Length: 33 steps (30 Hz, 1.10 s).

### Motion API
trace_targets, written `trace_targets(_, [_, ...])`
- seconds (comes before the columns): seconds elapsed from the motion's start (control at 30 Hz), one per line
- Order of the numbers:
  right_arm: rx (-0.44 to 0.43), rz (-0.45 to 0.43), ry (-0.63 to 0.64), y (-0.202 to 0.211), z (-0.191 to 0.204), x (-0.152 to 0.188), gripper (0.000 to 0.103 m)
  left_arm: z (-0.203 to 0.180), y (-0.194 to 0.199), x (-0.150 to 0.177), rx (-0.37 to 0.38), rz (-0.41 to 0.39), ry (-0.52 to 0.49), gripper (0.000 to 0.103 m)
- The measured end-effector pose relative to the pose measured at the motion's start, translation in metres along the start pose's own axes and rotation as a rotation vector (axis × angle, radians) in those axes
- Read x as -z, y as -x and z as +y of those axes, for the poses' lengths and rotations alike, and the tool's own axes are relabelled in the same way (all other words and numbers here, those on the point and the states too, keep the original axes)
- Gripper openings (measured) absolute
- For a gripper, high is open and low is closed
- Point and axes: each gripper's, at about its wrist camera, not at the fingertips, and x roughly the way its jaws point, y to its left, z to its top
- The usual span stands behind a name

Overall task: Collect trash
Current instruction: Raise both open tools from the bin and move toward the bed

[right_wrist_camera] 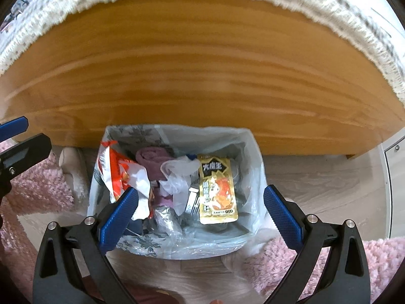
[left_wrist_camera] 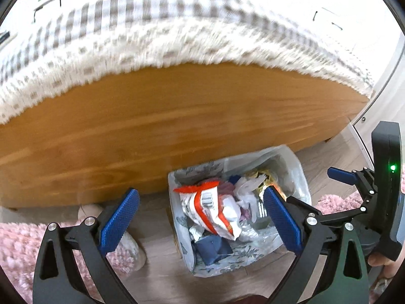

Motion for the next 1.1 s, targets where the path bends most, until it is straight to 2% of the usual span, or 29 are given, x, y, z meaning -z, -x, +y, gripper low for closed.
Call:
trace_targets(0.27, [0.006,-0.104,-0.026,0.031,-0.011,-0.007,0.095,-0.011,0.035,-0.009,0.003,-0.108,-0.064,0.095])
trace_targets(0.67, [0.032,-0.274,-0.029,0.081,-0.022,-0.027,0.095,-0.013,0.067,-0.028,0.041,-0.164,-0.073,0.096])
trace_targets(0.83, [0.040,-0.347,-0.030,0.103,-0.029,-0.038,0.095,-0.011,0.083,-0.044,0.058,-0.211,-0.066,0.095])
trace_targets(1.1, [0.051,-0.454,-0.049,0.131,-0.047,-0.066,0.095,-0.016,0.106,-0.078,0.043,-0.300,-0.088,0.096])
